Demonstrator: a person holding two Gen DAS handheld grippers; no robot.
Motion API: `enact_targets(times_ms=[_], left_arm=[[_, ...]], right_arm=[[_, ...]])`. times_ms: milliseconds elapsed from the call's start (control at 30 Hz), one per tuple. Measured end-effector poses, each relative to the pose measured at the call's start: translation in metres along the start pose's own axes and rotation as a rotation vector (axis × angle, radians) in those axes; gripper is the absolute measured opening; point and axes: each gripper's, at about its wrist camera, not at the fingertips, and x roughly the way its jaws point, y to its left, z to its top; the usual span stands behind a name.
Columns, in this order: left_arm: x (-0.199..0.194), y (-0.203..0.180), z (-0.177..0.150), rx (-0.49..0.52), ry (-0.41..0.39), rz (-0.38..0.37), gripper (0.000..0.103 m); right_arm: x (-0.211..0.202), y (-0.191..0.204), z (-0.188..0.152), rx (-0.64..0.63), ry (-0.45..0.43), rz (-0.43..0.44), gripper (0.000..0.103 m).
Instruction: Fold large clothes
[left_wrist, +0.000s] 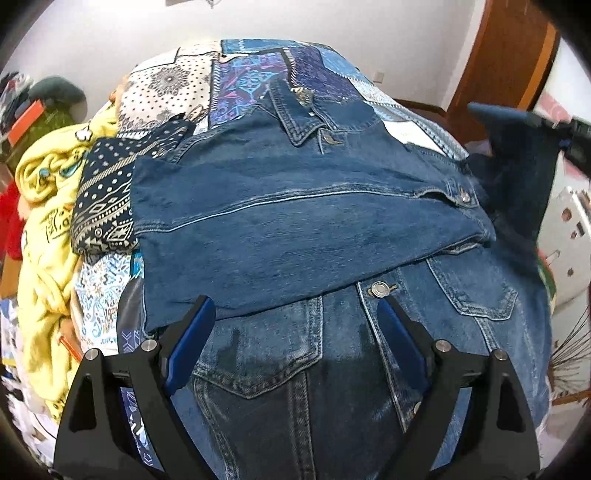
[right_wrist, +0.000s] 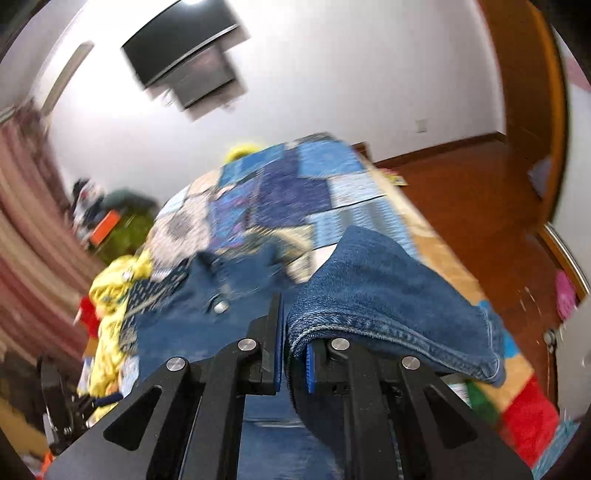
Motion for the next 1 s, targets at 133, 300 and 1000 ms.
enact_targets(times_ms=[133, 300, 1000], left_arm=[[-0.005, 0.007, -0.003, -0.011, -0.013, 0.003, 0.089], [-0.005, 0.012, -0.013, -0.007, -0.003, 0.005, 0.089], [-0.018, -0.067, 0.03, 0.144, -0.06, -0.046, 0.089]], right_arm=[[0.03, 0.023, -0.025, -0.03, 0.091, 0.043, 0.009], [0.062, 0.042, -0.057, -0.059, 0.236, 0.071, 0.009], [0.037, 0.018, -0.09, -0.141, 0.366, -0.064, 0.074]])
